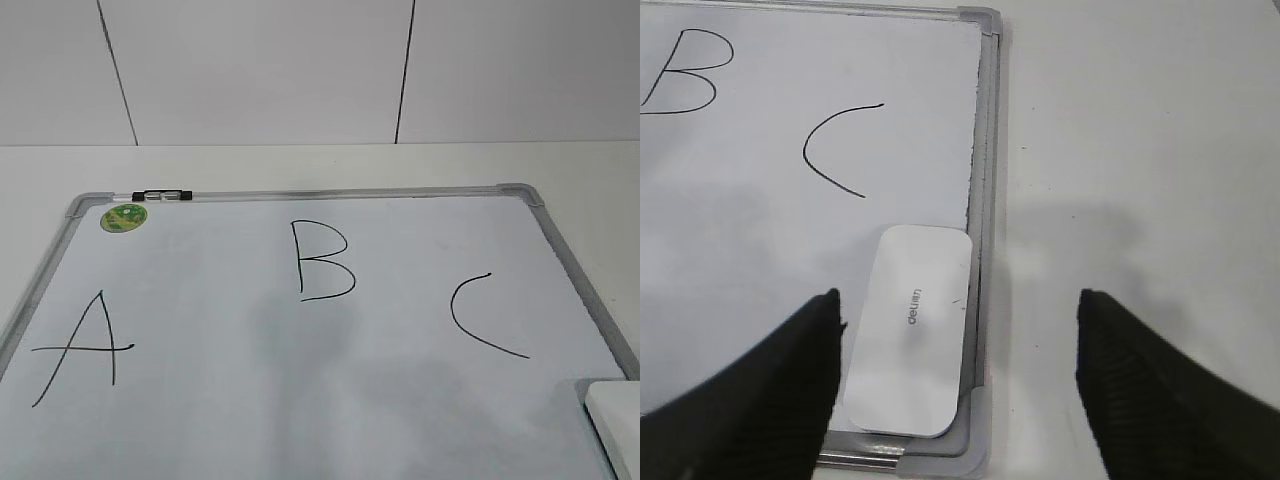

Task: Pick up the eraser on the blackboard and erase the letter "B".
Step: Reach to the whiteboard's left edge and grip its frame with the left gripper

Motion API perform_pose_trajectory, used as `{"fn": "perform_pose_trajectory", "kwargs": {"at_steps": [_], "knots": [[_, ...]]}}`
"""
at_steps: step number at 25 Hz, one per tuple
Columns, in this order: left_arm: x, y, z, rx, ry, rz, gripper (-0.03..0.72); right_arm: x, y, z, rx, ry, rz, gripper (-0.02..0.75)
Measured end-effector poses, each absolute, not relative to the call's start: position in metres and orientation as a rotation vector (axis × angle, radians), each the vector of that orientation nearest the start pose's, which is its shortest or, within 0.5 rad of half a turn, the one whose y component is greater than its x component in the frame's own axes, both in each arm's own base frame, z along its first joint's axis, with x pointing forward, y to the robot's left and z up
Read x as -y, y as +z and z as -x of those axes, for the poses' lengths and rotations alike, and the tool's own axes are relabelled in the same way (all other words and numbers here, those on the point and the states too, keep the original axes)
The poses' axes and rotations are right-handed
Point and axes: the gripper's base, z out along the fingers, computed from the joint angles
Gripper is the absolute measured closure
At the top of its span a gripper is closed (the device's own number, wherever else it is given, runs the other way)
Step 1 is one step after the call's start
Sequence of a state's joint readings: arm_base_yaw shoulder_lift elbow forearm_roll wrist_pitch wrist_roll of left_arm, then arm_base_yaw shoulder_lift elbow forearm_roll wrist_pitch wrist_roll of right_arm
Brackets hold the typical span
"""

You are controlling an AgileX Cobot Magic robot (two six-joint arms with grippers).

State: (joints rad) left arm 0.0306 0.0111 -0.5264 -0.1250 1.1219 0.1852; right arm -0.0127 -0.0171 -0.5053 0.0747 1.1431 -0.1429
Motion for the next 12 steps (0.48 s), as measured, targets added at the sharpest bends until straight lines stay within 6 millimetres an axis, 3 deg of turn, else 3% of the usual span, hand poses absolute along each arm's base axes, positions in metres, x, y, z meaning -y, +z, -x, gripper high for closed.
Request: {"fn": "perform_pose_trajectory", "kwargs": {"at_steps": [12], "knots": [[0.0105,0.2802,0.0089,-2.076,-0.019,-0.172,0.448,-0.0063,0.2722,0.0118,-2.097,-0.003,0.145,0.155]]}}
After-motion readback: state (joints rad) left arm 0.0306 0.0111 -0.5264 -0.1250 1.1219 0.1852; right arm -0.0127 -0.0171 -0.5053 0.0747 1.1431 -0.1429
